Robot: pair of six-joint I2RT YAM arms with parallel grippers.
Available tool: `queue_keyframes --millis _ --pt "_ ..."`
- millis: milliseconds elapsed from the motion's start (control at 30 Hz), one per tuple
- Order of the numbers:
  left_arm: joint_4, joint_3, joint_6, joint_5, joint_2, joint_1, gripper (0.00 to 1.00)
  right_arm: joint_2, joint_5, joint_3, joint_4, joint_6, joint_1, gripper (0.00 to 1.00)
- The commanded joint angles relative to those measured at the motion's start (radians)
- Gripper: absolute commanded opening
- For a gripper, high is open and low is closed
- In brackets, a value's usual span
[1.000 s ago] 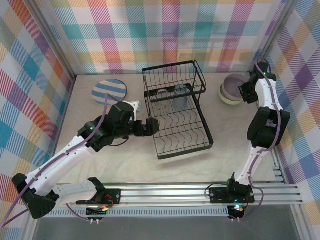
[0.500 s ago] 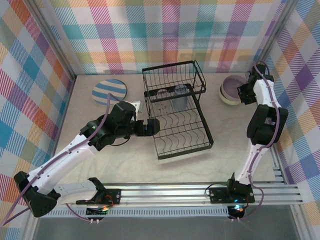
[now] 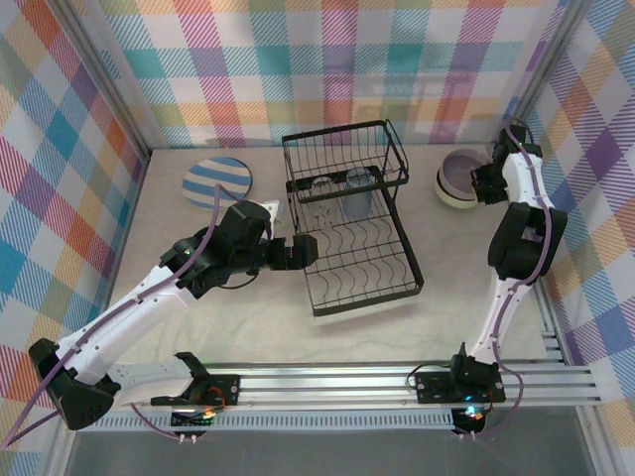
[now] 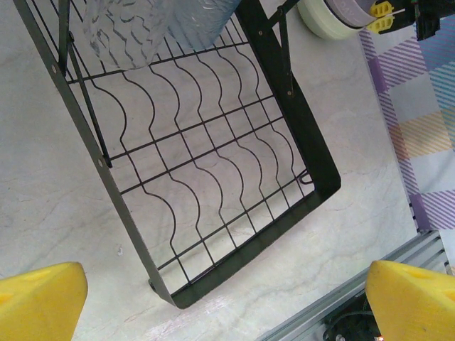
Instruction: Unload the mixed dishes from the dish rack
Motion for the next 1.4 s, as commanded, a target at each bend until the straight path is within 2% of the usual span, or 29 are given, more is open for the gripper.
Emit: queue_keyframes --millis 0,300,500,600,733,933,1367 --pt "-0.008 0.023 -0.020 0.008 -0.008 0.008 1.00 -0.010 -0.039 0.060 0.000 0.019 -0.011 0.00" --pt "0.012 -0.006 -0.042 0.005 -0.039 0.008 1.00 0.007 -0.072 0.093 -0.022 0.004 -0.019 0.23" --pt "0.028 -0.020 -0.044 0.005 -0.064 0.009 1.00 -0.020 -0.109 0.075 0.004 -0.009 -0.022 0.34" --pt "0.044 -0.026 -0.042 0.014 -0.082 0.008 1.00 -0.045 -0.139 0.049 0.026 -0.019 -0.023 0.43" --pt "0.069 -0.034 -0.033 0.047 -0.095 0.011 1.00 -0.089 -0.174 0.000 0.060 -0.049 -0.023 0.59" --pt "0.122 -0.054 -0.029 0.132 -0.095 0.017 1.00 -0.166 -0.222 -0.084 0.114 -0.073 -0.025 0.75" --pt "0.234 -0.173 -0.100 0.202 -0.087 0.057 1.00 -0.402 -0.336 -0.478 0.288 -0.085 -0.003 0.81"
